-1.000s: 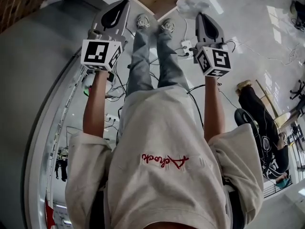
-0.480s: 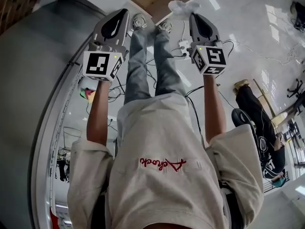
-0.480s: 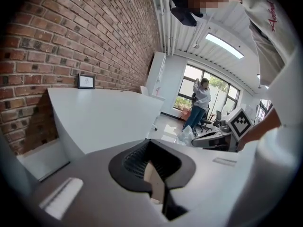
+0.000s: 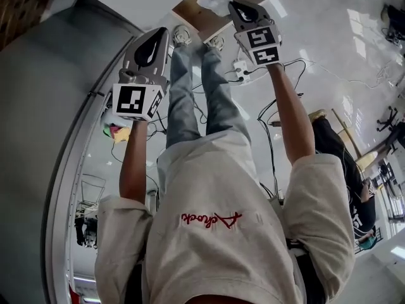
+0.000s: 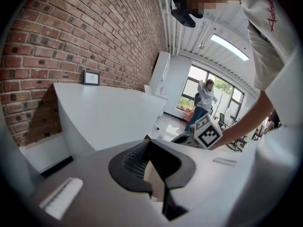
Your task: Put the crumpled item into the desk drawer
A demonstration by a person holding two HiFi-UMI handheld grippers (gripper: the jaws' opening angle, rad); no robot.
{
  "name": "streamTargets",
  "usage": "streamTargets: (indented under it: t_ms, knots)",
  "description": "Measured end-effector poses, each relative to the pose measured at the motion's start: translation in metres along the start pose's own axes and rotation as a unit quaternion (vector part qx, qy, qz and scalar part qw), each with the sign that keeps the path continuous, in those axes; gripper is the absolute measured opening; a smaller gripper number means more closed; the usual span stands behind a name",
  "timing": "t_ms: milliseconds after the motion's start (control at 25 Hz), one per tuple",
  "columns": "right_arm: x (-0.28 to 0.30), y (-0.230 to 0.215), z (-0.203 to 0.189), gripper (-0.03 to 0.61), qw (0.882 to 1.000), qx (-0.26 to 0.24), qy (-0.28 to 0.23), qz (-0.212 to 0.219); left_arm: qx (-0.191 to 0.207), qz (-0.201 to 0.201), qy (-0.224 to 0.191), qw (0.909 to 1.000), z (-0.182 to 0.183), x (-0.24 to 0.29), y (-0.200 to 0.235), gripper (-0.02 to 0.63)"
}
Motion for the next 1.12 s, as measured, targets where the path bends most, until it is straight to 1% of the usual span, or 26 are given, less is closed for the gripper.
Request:
streamTargets:
  t_ms: [80, 160, 240, 320, 400, 520, 640, 800, 960, 1040, 1120]
  knots:
    - [0.02, -0.001, -0.002, 0.013, 0.998, -0.047, 0.03, 0.02, -0.005, 0.004, 0.0, 1.0, -0.001, 0.001, 0.0, 0.008]
    - [0.041, 0.003, -0.005, 0.014, 0.992, -0.099, 0.062, 0.041, -0.009, 0.008, 0.001, 0.9999, -0.003, -0.002, 0.001, 0.008]
    - [0.058, 0.01, -0.007, 0.014, 0.983, -0.152, 0.086, 0.061, -0.013, 0.011, 0.002, 0.9999, -0.005, -0.004, 0.002, 0.008]
    - [0.073, 0.016, -0.011, 0.014, 0.971, -0.201, 0.107, 0.078, -0.017, 0.014, 0.001, 0.9998, -0.005, -0.005, 0.002, 0.008]
    - [0.088, 0.022, -0.016, 0.014, 0.956, -0.247, 0.128, 0.096, -0.017, 0.017, 0.004, 0.9997, -0.006, -0.006, 0.004, 0.008]
    - [0.106, 0.031, -0.028, 0.014, 0.927, -0.316, 0.159, 0.125, -0.015, 0.015, 0.009, 0.9997, -0.009, -0.007, 0.001, 0.008]
    - [0.122, 0.037, -0.038, 0.014, 0.9, -0.371, 0.18, 0.141, -0.009, 0.006, 0.015, 0.9998, -0.011, -0.01, -0.002, 0.008]
    - [0.143, 0.037, -0.048, 0.014, 0.866, -0.433, 0.197, 0.153, -0.008, 0.002, 0.023, 0.9997, -0.014, -0.011, -0.008, 0.008]
    - [0.159, 0.047, -0.052, 0.014, 0.831, -0.493, 0.199, 0.164, -0.011, 0.004, 0.032, 0.9994, -0.02, -0.015, -0.011, 0.008]
    - [0.163, 0.049, -0.055, 0.014, 0.82, -0.51, 0.201, 0.165, -0.012, 0.004, 0.033, 0.9994, -0.021, -0.016, -0.013, 0.008]
    - [0.166, 0.049, -0.057, 0.014, 0.814, -0.519, 0.201, 0.164, -0.013, 0.004, 0.034, 0.9993, -0.021, -0.017, -0.013, 0.008]
Point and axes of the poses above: the fingertips, and each gripper's own axes: x forward along the fingers, y to its left, z out of its top, the point moved 7 cm from there along -x, backward along the fingers
